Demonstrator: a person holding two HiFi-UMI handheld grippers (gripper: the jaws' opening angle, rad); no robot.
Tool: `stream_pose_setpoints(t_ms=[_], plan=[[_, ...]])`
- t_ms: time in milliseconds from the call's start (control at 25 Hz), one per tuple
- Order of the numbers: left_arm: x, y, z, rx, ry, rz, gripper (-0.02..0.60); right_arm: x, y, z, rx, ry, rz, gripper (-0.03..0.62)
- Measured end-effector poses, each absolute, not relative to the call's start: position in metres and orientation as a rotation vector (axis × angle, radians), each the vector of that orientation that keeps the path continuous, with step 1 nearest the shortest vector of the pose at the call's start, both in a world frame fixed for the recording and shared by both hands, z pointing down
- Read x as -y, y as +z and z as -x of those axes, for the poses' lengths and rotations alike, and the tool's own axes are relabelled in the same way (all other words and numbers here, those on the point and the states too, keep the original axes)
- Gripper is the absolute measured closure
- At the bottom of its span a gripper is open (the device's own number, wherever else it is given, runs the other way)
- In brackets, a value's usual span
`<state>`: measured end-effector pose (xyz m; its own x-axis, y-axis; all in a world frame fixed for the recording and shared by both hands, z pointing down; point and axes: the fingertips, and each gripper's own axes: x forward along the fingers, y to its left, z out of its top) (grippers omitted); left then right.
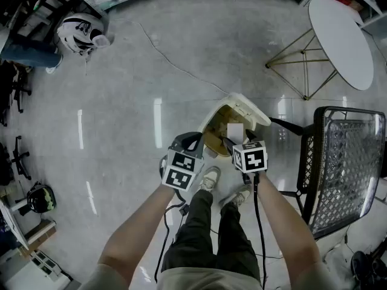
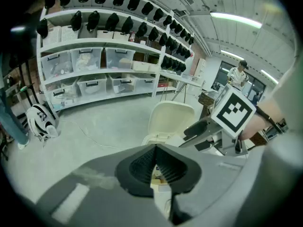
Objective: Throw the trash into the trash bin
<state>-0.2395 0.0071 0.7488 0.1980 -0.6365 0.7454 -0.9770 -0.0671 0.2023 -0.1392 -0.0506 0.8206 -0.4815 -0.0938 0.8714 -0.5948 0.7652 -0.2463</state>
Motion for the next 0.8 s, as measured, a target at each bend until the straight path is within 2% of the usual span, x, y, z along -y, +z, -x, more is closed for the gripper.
stream_pose_setpoints(t_ms=[120,320,800], plan=[[-0.008,0.752,0.240,1.510,0.626,-1.782,0.580,0.051,0.824,0.137,1.997,0.688,-0.526,0.215],[-0.010,0.749,0.242,1.519,0.629,-1.779,0.580,0.055,0.820,0.128,1.988,0.686,-0.544,0.230],[0.004,0.697,0.251,1.575,0.628,-1.830,0.580,0.075,0.751,0.118,2.073,0.628,-0.604,0.339]])
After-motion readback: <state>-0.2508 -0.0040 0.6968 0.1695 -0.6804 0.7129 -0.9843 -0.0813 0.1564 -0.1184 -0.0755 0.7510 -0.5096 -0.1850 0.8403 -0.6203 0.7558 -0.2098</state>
